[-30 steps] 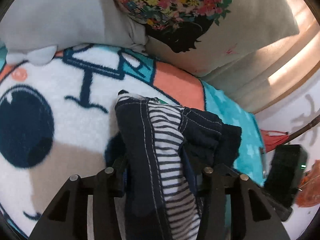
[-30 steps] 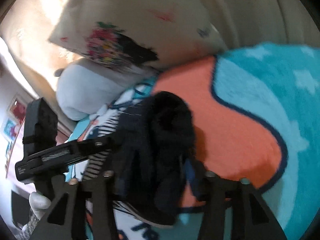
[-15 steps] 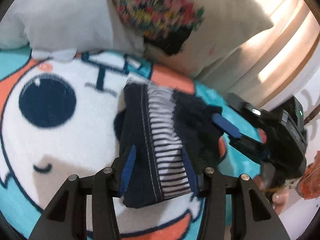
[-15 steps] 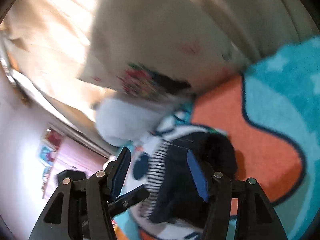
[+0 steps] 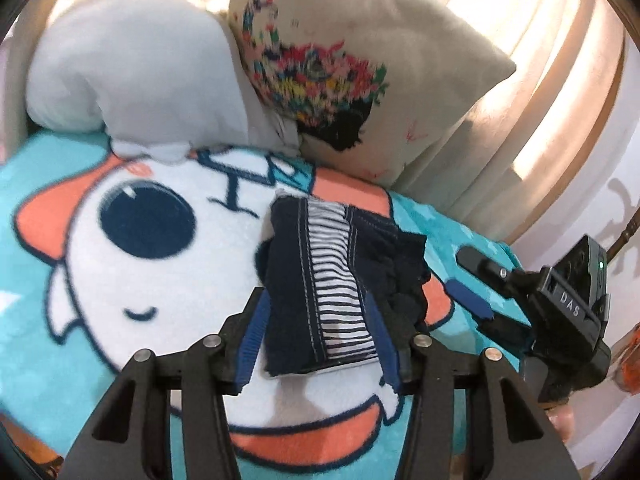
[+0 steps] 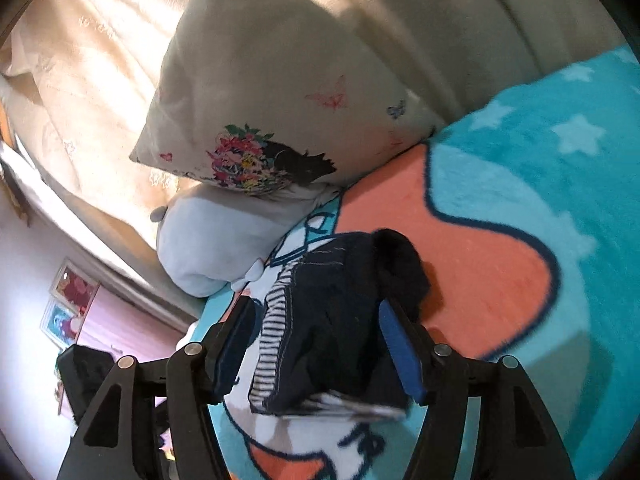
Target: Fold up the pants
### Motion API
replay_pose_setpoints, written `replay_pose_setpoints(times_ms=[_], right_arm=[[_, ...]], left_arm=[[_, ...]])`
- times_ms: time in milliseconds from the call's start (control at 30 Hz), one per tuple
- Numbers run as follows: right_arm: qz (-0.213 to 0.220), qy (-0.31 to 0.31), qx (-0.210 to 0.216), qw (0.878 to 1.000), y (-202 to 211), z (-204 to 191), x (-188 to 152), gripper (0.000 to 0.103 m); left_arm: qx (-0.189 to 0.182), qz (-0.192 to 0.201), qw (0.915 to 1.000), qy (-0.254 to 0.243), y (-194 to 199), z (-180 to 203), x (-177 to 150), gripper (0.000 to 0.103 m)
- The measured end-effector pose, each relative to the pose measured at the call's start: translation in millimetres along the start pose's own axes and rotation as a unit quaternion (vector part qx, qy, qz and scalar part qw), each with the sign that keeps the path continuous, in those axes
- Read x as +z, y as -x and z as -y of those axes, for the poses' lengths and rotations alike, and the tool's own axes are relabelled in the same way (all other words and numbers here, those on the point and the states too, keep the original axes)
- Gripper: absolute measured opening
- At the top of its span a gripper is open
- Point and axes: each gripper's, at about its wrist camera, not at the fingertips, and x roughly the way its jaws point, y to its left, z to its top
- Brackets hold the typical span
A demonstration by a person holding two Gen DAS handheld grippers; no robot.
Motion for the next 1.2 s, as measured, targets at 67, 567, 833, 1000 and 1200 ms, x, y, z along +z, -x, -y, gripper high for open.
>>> replay_pose_setpoints(times_ms=[67,567,833,1000,1200], right_arm=[[0.012,-0.006,-0.013,1.000,6,1,-6,0.069],[0.014,0.042,-0.088,0.995,22,-28,-50,0.069],[0.009,0.113,-0.141,0.984,6,-59,-76,0.070],[-0.001,0.127,-0.166,0.978,-5,-65,-83,0.070],[0.001,0.135,-0.189,0.973,-8,-66,-91,0.070]], left_arm=[[0.012,0.018,0.9997,-0.007,13,2,-1,0.055],[0.165,0.177,0.9698,-0.030,101,10,-23,0.100],[0.187,0.202,0.9612,-0.012,119,0,-29,0.100],[0.190,0.209,0.9593,-0.004,123,-7,-32,0.100],[0.192,0.212,0.9582,-0.008,124,-8,-34,0.100]])
